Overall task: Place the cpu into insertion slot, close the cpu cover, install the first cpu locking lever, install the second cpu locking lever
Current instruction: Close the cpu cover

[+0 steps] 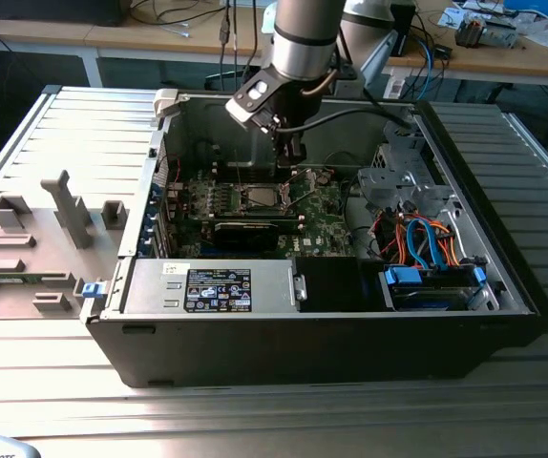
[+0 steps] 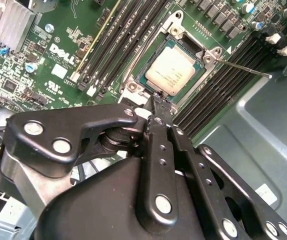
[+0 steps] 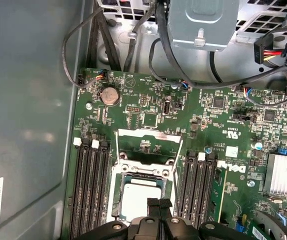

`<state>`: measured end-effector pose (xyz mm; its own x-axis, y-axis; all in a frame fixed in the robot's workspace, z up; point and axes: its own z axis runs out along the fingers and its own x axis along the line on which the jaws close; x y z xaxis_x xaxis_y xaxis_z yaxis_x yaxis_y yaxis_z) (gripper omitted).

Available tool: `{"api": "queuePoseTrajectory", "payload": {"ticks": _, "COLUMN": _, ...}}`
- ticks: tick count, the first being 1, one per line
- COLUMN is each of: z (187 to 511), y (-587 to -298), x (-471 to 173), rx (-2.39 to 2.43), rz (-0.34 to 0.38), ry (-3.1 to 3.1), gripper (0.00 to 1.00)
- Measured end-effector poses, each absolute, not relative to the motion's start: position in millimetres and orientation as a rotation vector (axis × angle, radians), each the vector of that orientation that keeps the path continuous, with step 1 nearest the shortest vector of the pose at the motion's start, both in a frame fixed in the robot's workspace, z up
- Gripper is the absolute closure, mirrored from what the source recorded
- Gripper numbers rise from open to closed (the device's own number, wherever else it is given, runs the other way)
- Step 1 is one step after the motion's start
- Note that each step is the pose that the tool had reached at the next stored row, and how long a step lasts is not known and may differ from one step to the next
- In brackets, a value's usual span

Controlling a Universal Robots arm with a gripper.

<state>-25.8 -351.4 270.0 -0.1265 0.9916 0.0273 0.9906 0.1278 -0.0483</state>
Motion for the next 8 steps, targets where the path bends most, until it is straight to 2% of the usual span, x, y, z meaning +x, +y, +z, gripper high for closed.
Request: {"api": "queuePoseTrajectory", "payload": {"ticks": 8, "z": 276.1, "y": -351.4, "x": -20.0, "rx": -2.040, "rz": 0.030, "ry": -2.318, "gripper": 0.89}}
